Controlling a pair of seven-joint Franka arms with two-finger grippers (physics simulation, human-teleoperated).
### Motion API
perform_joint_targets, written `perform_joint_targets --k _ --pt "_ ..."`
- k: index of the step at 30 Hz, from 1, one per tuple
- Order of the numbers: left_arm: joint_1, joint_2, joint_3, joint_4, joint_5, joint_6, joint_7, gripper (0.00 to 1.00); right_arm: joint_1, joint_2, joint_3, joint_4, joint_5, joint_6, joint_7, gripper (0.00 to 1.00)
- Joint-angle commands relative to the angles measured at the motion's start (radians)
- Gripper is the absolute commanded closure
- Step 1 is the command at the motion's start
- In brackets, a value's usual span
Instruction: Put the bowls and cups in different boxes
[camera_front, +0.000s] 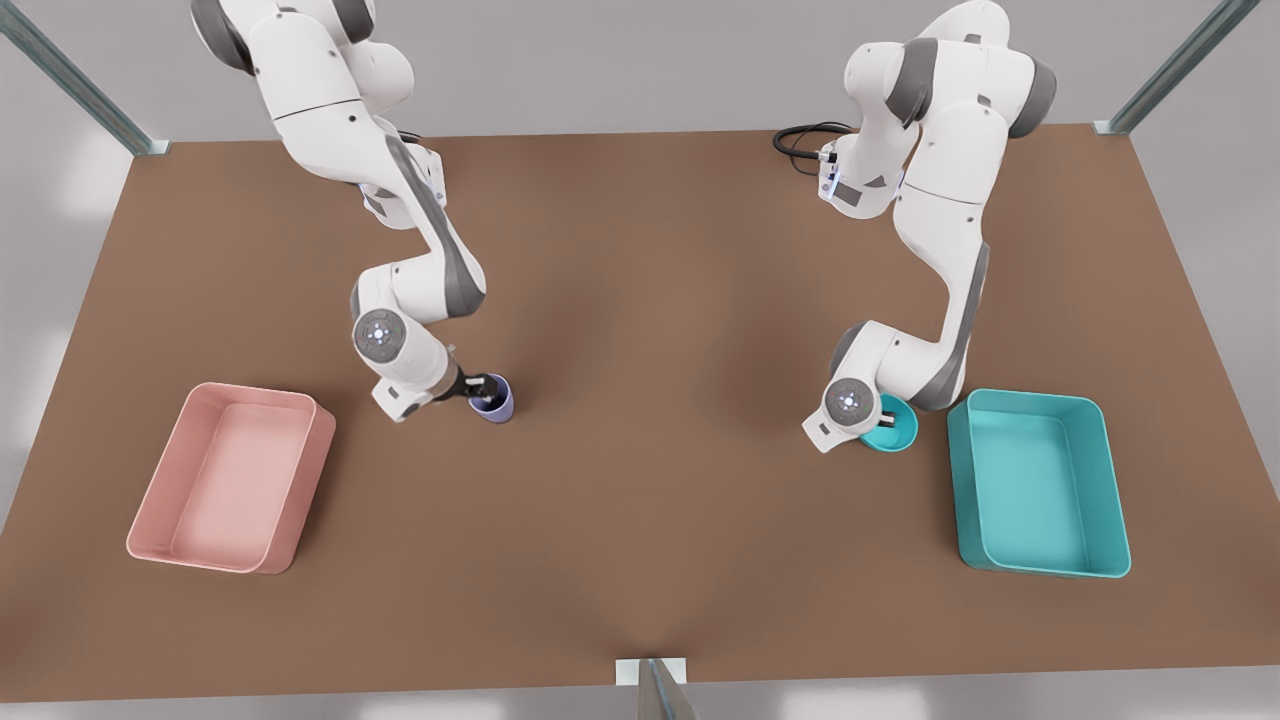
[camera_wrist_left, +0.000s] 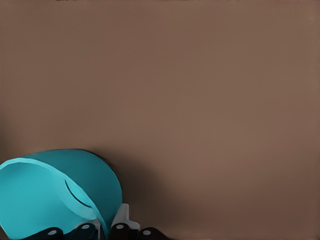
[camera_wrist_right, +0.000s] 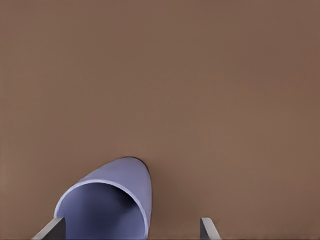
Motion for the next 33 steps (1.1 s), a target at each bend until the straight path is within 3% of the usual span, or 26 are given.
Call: perform_joint_targets --k 1,4,7,12,16,17,18,19,21,22,23,24,26,28,30,33 --pt "-0.001 -0.005 0.000 0.004 -0.023 0.012 -0.127 0.79 0.002 -0.005 0.000 -0.020 0.005 0.039 0.131 0.00" --pt "-0.001 -0.035 0.000 0.040 -0.039 -0.072 -0.123 0.79 0.000 0.003 0.000 -0.037 0.005 0.039 0.131 0.00" --pt "0.117 -0.097 0.000 0.292 -0.032 -0.353 -0.026 0.79 0.000 0.030 0.000 -0.041 0.003 0.041 0.130 0.00" --pt "0.373 0.003 0.000 0.363 -0.072 -0.216 0.029 0.79 0.008 0.092 0.000 -0.026 0.023 0.050 0.130 0.00" --pt "0.420 0.130 0.002 0.361 -0.073 -0.075 0.025 0.79 0.010 0.122 0.015 -0.017 0.039 0.068 0.130 0.00" --pt "0.427 0.153 0.002 0.361 -0.073 -0.044 0.023 0.79 0.010 0.126 0.015 -0.017 0.039 0.070 0.130 0.11" --pt "0.427 0.166 0.012 0.363 -0.072 -0.038 0.023 0.79 0.010 0.121 0.015 -0.017 0.040 0.070 0.130 0.33" --pt "0.427 0.172 0.014 0.363 -0.072 -0.017 0.023 0.79 0.010 0.115 0.015 -0.017 0.046 0.067 0.128 0.48" --pt "0.427 0.173 0.015 0.364 -0.072 -0.009 0.025 0.79 0.010 0.101 0.020 -0.015 0.049 0.057 0.128 0.49" --pt "0.430 0.167 0.015 0.363 -0.076 -0.011 0.023 0.00 0.008 0.095 0.020 -0.015 0.054 0.056 0.128 0.49" --pt "0.428 0.146 0.015 0.363 -0.078 -0.017 0.025 0.00 0.010 0.095 0.020 -0.012 0.054 0.054 0.131 0.56" --pt "0.424 0.094 0.015 0.363 -0.099 -0.079 0.026 0.00 0.008 0.104 0.020 0.008 0.054 0.034 0.131 0.78" --pt "0.401 -0.040 -0.004 0.363 -0.102 -0.273 0.031 0.00 0.002 0.110 0.020 0.026 0.054 0.034 0.128 0.79" --pt "0.342 -0.238 -0.024 0.363 -0.312 -0.488 0.034 0.00 -0.023 0.072 0.017 0.066 0.052 0.028 0.104 0.79" --pt "0.263 -0.386 -0.037 0.363 -0.314 -0.681 0.218 0.00 -0.114 0.052 0.009 0.259 0.037 -0.148 -0.063 0.79" --pt "0.255 -0.385 -0.050 0.419 -0.360 -0.756 0.296 0.00 -0.246 0.057 0.006 0.384 -0.050 -0.194 -0.321 0.79"
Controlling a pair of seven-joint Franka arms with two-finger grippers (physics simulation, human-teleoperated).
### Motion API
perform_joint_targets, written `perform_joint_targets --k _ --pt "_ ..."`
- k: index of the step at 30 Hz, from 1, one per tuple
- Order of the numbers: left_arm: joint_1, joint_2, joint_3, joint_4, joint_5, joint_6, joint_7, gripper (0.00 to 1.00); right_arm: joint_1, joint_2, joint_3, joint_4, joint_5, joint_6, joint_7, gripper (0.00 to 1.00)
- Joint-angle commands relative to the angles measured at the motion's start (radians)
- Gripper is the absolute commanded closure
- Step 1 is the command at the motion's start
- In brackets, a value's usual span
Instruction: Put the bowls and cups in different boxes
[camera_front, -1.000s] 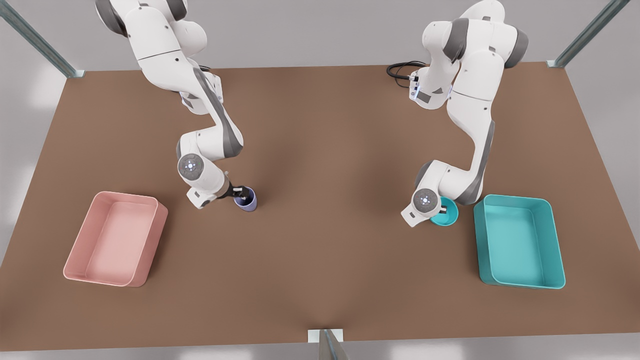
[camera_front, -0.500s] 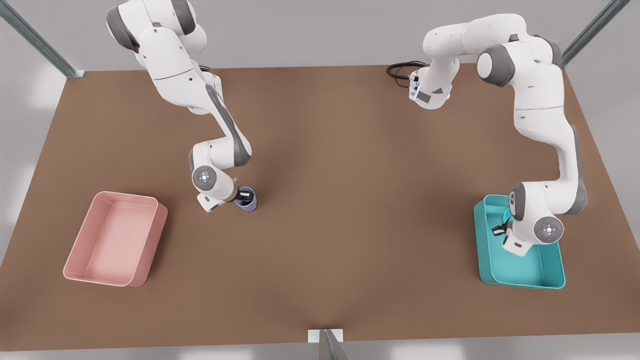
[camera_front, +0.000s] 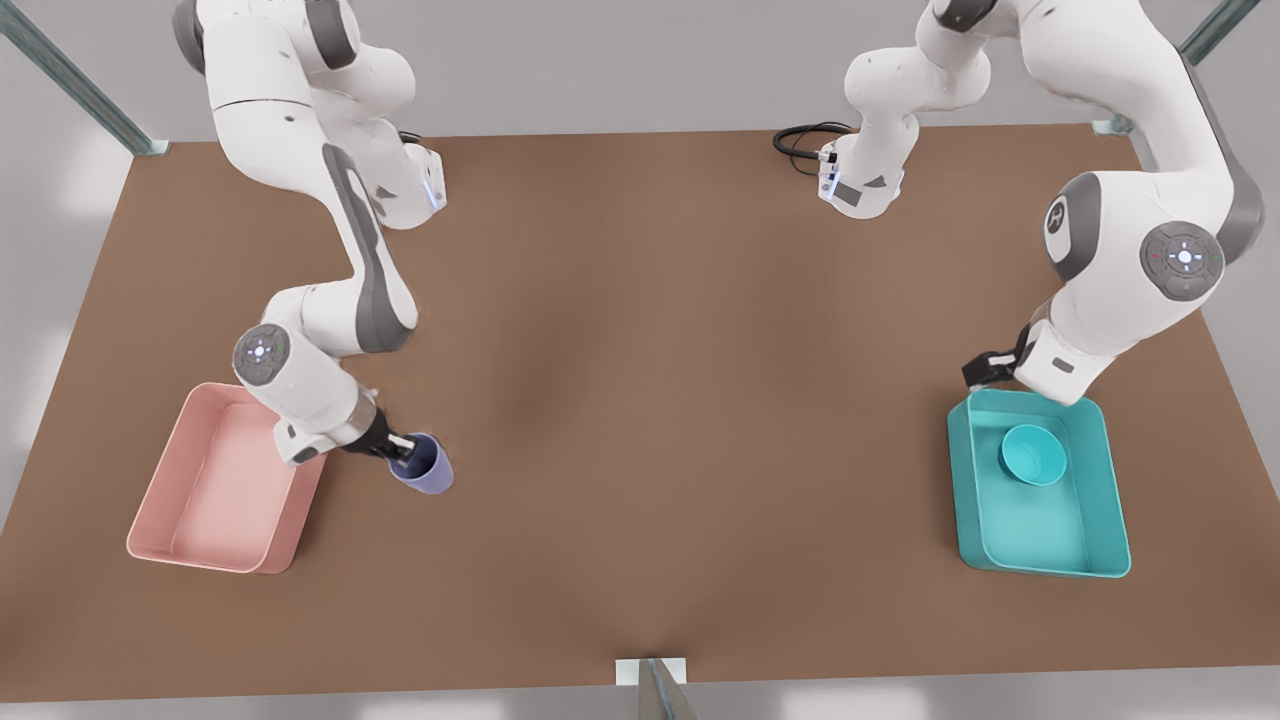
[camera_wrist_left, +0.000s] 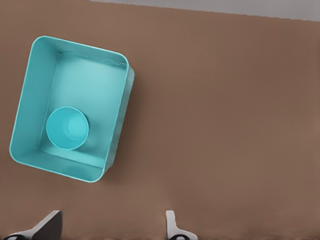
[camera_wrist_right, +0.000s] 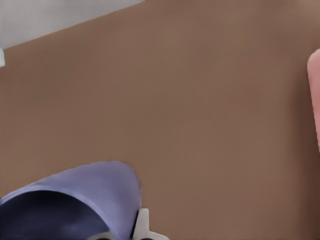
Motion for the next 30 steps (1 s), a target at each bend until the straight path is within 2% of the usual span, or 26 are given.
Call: perform_joint_targets --k 1,3,6,10,18,25,26,27,30 --pt "-0.003 0.000 -0.007 0.013 -0.049 -0.241 0.218 0.00 -0.087 0.000 -0.002 0.036 -0.098 -0.134 -0.409 0.79" --pt "-0.012 -0.003 -0.043 0.011 -0.042 -0.245 0.215 0.00 -0.178 0.008 -0.002 0.129 -0.220 -0.256 -0.460 0.79" --pt "-0.012 -0.002 -0.043 0.001 -0.040 -0.241 0.214 0.00 -0.273 0.027 -0.002 0.134 -0.242 -0.259 -0.552 0.79" --pt "-0.008 -0.002 -0.043 -0.005 -0.040 -0.233 0.214 0.00 -0.394 0.142 -0.002 0.217 -0.240 -0.261 -0.685 0.79" --pt "-0.003 0.001 -0.043 -0.010 -0.043 -0.227 0.214 0.00 -0.422 0.326 0.001 0.228 -0.162 -0.177 -0.685 0.79" --pt "0.000 0.003 -0.041 -0.015 -0.043 -0.222 0.214 0.00 -0.431 0.352 0.004 0.225 -0.144 -0.147 -0.681 0.79" --pt "0.000 0.004 -0.043 -0.015 -0.043 -0.222 0.214 0.00 -0.431 0.364 0.004 0.221 -0.105 -0.149 -0.685 0.28" --pt "0.000 0.006 -0.041 -0.015 -0.043 -0.222 0.215 0.00 -0.431 0.362 0.004 0.221 -0.105 -0.155 -0.685 0.00" --pt "0.002 0.012 -0.041 -0.016 -0.043 -0.219 0.215 0.00 -0.431 0.361 0.004 0.221 -0.104 -0.161 -0.697 0.00"
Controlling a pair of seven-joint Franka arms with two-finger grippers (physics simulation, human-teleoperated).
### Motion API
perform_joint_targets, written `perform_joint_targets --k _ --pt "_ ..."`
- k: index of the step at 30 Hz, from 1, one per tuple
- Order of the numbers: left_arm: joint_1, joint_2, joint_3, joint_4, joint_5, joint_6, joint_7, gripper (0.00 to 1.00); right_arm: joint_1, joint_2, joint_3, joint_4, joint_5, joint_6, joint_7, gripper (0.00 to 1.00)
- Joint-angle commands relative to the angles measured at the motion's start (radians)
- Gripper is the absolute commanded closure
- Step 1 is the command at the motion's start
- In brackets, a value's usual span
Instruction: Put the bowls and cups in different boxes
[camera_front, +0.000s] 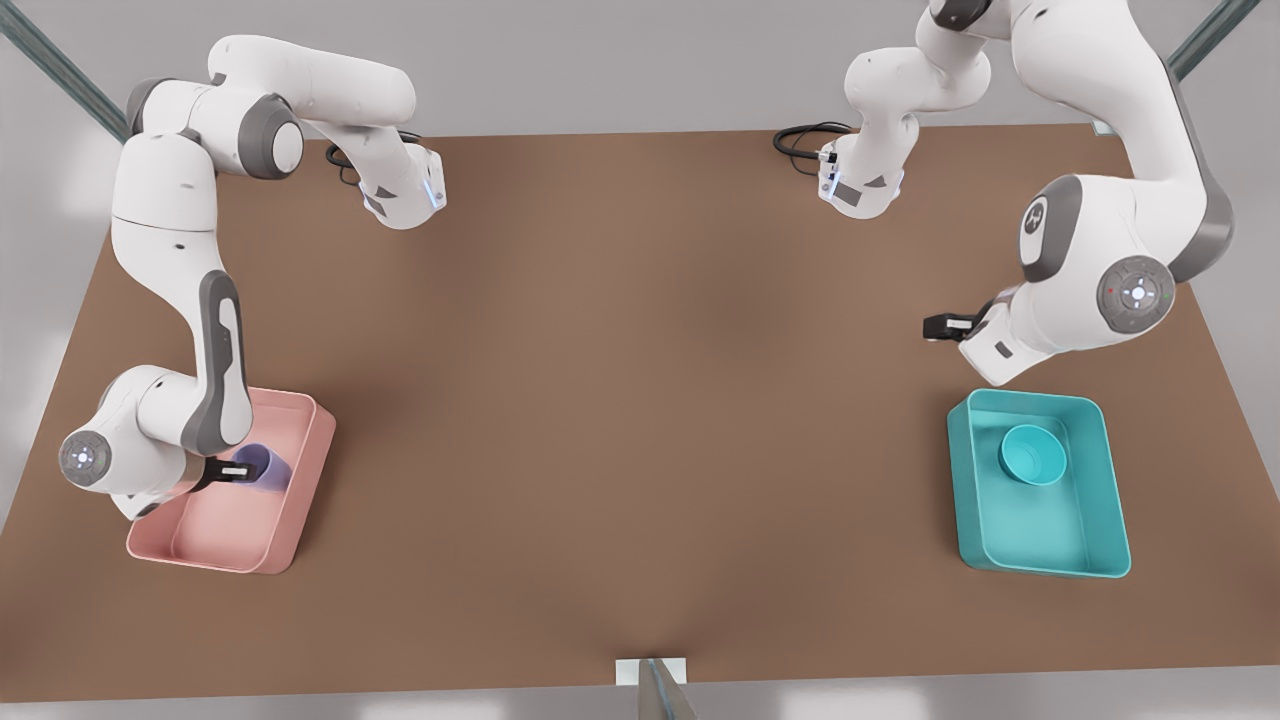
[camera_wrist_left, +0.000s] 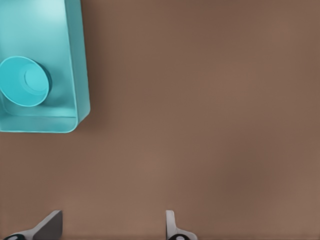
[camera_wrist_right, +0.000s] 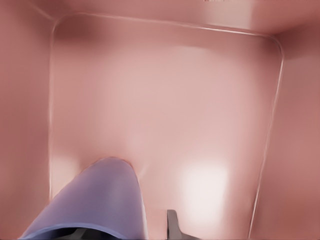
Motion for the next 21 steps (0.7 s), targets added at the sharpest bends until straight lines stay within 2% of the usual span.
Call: perform_joint_targets --k 1,8,11,12,13,14,17,21 --pt "0.001 0.001 0.000 0.000 0.000 0.001 0.042 0.00 0.002 -0.004 0.000 0.001 0.058 -0.010 -0.187 0.00" --pt "-0.001 0.001 0.000 0.000 0.003 0.001 0.042 0.00 0.005 -0.056 0.005 0.011 0.057 -0.075 -0.208 0.00" --pt "-0.001 0.001 0.000 0.000 0.002 0.001 0.042 0.00 0.036 -0.226 0.009 0.036 0.057 -0.308 -0.202 0.00" --pt "-0.001 0.001 0.000 0.000 0.003 0.001 0.042 0.00 0.063 -0.273 0.009 0.099 0.060 -0.439 -0.193 0.00" --pt "-0.001 0.001 0.000 0.000 0.003 0.001 0.042 0.00 0.095 -0.319 0.008 0.140 0.058 -0.569 -0.035 0.00" --pt "-0.001 0.001 0.000 0.000 0.003 0.003 0.042 0.00 0.117 -0.371 0.008 0.130 0.045 -0.603 0.138 0.00" --pt "-0.001 -0.001 0.000 0.000 0.003 0.003 0.042 0.00 0.157 -0.531 0.009 0.044 0.029 -0.640 0.190 0.00" --pt "-0.001 0.001 0.000 0.000 0.003 0.007 0.042 0.00 0.180 -0.531 0.008 0.036 0.002 -0.637 0.207 0.00"
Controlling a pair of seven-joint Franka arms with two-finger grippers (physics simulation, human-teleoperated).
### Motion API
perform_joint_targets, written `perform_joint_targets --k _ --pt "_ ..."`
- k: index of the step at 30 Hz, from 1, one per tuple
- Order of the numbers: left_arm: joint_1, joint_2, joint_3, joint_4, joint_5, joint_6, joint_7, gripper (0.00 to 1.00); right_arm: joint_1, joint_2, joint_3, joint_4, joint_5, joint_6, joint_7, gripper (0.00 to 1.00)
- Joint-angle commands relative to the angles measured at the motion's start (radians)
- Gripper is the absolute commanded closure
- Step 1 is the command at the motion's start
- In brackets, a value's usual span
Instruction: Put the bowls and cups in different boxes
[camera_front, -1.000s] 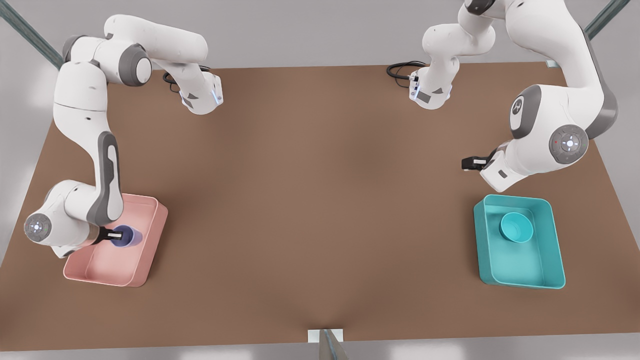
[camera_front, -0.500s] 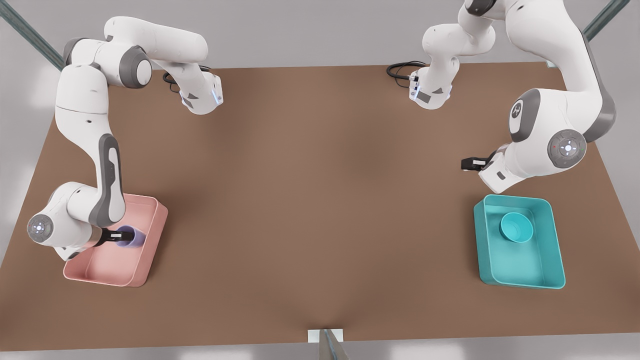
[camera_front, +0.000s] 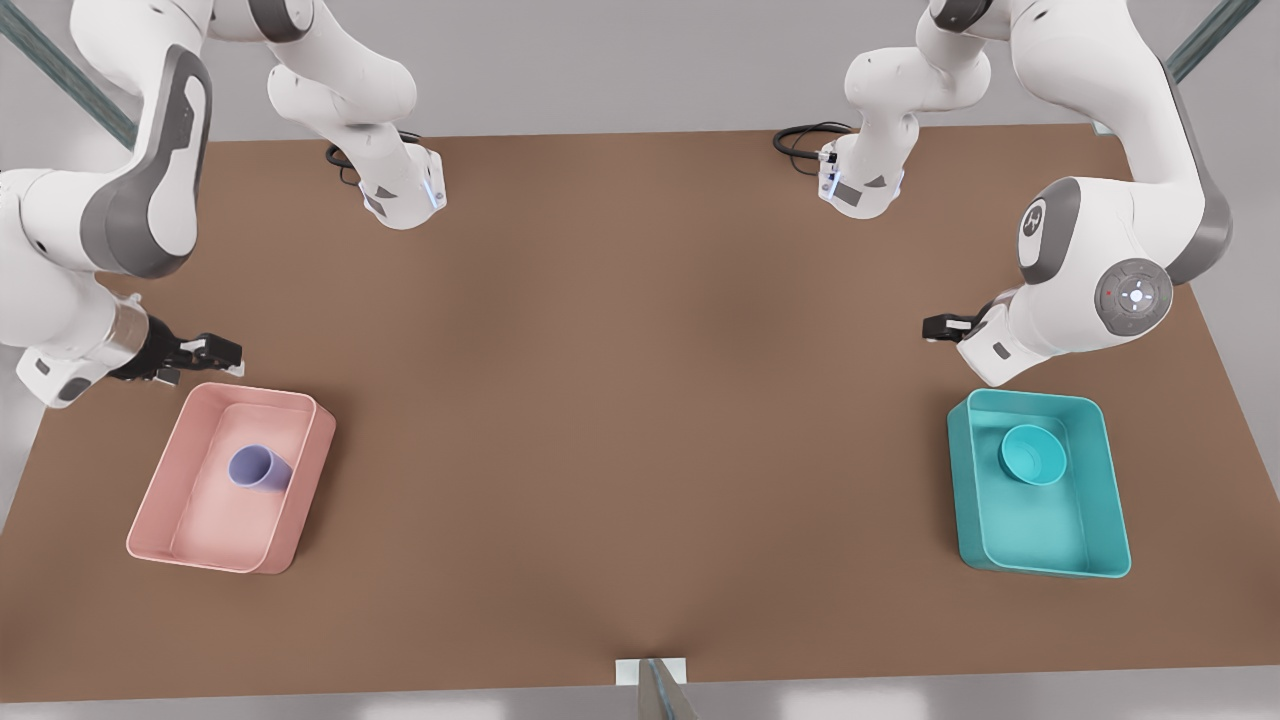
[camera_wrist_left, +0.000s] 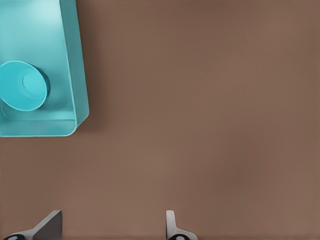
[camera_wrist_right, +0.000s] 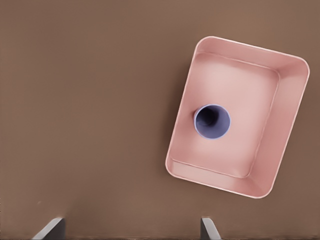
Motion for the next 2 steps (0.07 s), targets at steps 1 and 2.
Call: perform_joint_targets --k 1,2 --pt "0.000 -0.001 0.000 0.000 0.001 0.003 0.013 0.00 0.005 -0.005 0.000 -0.001 -0.021 -0.102 0.183 0.00" --pt "0.000 0.000 0.000 0.000 0.001 0.003 0.013 0.00 0.005 -0.009 0.000 -0.001 -0.021 -0.102 0.185 0.00"
